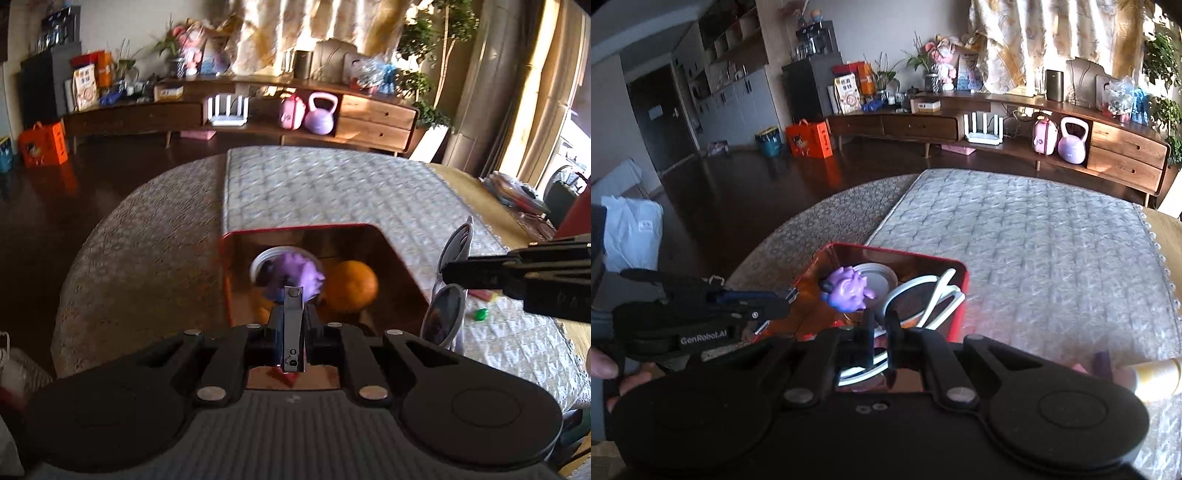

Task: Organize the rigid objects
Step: 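Carry the clipper over the red tin while the right tool lowers the sunglasses inside, then open the left tool to drop the clipper into the tin, then lift both tools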

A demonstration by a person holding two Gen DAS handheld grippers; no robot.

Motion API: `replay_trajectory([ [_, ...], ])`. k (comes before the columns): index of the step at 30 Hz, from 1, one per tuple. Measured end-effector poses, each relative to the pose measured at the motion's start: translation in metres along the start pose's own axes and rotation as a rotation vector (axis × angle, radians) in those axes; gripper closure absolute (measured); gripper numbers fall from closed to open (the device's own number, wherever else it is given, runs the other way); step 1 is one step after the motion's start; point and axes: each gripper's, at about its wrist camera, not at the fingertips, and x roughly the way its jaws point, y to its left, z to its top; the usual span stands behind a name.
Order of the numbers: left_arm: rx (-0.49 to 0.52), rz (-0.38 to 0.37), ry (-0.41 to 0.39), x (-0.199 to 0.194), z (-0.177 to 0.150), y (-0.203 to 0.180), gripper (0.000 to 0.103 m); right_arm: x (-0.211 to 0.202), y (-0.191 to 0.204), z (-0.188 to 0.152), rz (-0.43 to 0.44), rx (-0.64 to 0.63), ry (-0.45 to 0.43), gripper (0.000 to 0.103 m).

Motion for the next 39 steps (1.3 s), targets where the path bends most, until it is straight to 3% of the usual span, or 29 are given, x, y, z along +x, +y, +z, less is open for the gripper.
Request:
replay_trajectory([
  [10,0.032,-0.026,0.034,0.027,-0.003,-0.001,0.092,0.039,0.015,-0.01,-0.026,-0.035,0.092,0.098],
  [26,0.046,-0.02,0.101,0.062,-0.009,-0.004,0.092,0.062,0.012,-0.017,-0.025,-0.01,0.141,0.099],
  [39,0.035,-0.006,0.131,0.066,-0.011,-0.005,0.092,0.046,0.01,-0.02,-0.001,0.028,0.14,0.082],
])
